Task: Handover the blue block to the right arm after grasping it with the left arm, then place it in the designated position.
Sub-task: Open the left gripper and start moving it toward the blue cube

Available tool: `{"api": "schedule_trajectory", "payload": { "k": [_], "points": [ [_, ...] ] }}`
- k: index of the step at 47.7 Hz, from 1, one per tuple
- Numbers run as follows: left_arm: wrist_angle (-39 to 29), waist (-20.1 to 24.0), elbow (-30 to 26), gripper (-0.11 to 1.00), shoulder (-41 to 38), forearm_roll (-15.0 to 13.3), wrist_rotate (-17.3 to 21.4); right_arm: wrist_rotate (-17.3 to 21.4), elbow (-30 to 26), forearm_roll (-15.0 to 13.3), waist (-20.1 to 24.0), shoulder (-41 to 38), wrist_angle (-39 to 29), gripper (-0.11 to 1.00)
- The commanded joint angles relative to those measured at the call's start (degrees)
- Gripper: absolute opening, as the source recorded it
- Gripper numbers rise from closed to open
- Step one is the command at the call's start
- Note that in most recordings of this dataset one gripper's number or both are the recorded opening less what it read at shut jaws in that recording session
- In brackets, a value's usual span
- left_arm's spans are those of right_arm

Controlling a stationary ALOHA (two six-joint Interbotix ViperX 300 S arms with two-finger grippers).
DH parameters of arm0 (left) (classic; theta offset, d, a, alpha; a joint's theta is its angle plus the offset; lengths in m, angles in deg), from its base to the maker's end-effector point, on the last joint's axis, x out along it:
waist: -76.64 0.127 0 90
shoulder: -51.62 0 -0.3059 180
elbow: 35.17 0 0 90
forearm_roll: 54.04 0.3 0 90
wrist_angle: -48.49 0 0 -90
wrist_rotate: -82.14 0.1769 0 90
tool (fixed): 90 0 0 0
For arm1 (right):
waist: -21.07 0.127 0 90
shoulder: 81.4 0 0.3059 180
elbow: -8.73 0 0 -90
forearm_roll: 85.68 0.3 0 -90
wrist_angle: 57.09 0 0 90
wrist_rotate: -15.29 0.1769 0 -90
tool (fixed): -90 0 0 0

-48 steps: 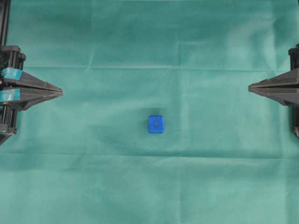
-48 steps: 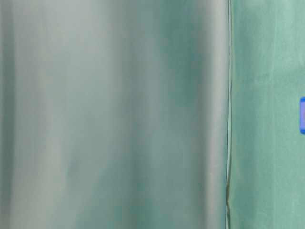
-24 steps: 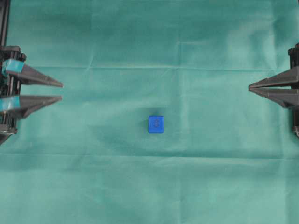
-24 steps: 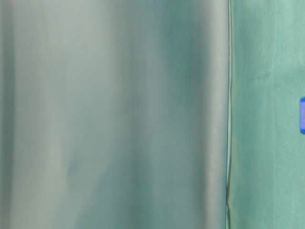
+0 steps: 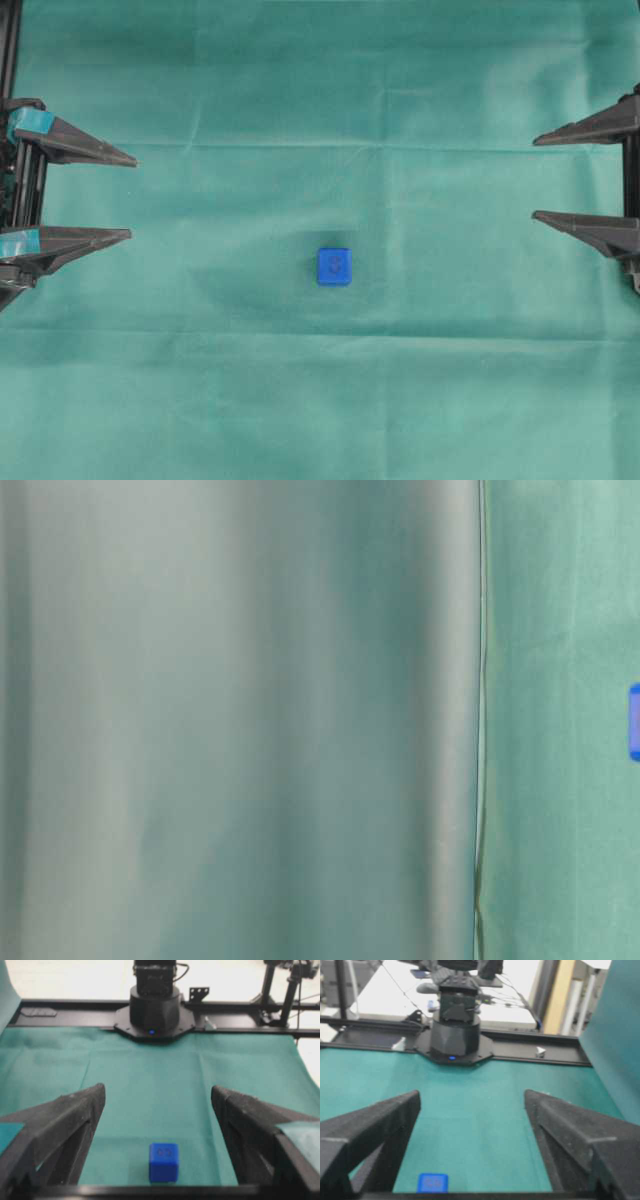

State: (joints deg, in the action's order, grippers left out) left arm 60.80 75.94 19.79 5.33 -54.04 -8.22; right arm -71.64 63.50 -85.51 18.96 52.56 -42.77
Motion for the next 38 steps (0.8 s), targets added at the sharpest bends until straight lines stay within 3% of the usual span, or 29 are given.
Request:
{"api": "schedule_trajectory", "payload": {
  "k": [1,15,38],
  "points": [
    [0.2,-0.2,-1.4,1.0,-0.4,0.0,0.0,0.1,-1.6,0.2,-0.2,-0.4,0.3,0.94],
    [1.4,-0.2,-1.8,1.0,-1.3,0.0,0.0,0.0,-1.6,0.2,-0.2,-0.6,0.3,0.94],
    [5.0,-0.2,-10.1,1.0,-15.6,0.0,0.3,0.0,-1.6,0.1,-0.3,-1.1,0.8,0.94]
  ]
}}
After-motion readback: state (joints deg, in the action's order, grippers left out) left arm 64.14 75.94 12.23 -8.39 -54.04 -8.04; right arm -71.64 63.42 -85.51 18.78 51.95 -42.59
